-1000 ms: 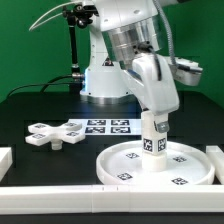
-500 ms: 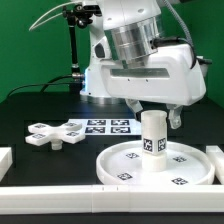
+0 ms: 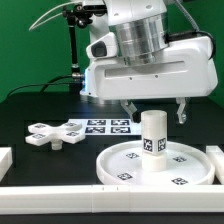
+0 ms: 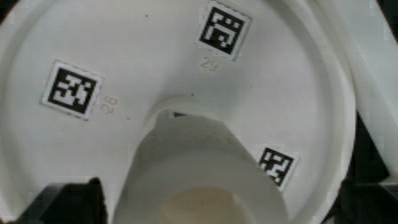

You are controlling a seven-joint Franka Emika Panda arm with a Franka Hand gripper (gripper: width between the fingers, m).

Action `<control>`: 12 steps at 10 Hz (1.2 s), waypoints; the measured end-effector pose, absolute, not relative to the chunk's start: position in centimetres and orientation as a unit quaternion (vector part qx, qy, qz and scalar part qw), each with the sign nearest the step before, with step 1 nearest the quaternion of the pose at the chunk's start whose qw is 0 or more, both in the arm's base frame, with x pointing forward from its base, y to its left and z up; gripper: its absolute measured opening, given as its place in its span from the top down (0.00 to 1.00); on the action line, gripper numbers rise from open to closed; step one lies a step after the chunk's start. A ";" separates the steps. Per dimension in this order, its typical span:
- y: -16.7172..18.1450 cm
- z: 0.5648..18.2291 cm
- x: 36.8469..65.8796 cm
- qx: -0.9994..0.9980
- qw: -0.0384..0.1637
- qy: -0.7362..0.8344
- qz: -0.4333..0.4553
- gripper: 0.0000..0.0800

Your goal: Assemble round table

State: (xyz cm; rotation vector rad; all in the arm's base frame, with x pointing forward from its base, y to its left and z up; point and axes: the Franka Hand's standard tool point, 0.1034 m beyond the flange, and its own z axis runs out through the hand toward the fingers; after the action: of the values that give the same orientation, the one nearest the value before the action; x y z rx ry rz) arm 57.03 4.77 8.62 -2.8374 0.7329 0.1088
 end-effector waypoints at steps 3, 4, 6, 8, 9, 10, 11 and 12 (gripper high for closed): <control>4.7 8.5 57.0 -0.983 0.107 0.149 0.025 0.19; 4.6 8.5 57.0 -0.988 0.108 0.105 0.020 0.19; 4.5 8.3 57.3 -0.996 0.091 -0.008 -0.006 0.19; 5.5 8.1 56.9 -0.991 0.076 -0.109 -0.010 0.19; 5.9 8.2 56.9 -0.986 0.071 -0.150 -0.012 0.19; 5.9 8.2 56.9 -0.977 0.067 -0.200 -0.014 0.19; 5.7 8.1 56.8 -0.972 0.067 -0.226 -0.015 0.19; 5.6 8.1 56.8 -0.965 0.066 -0.254 -0.017 0.19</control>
Offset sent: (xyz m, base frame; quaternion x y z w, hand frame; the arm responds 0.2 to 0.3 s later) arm 0.0000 0.0000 0.0000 0.0000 0.0000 -0.1938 0.9810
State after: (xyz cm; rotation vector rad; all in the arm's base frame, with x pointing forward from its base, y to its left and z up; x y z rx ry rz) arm 56.83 5.62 8.08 -2.9091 -0.7667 -0.0506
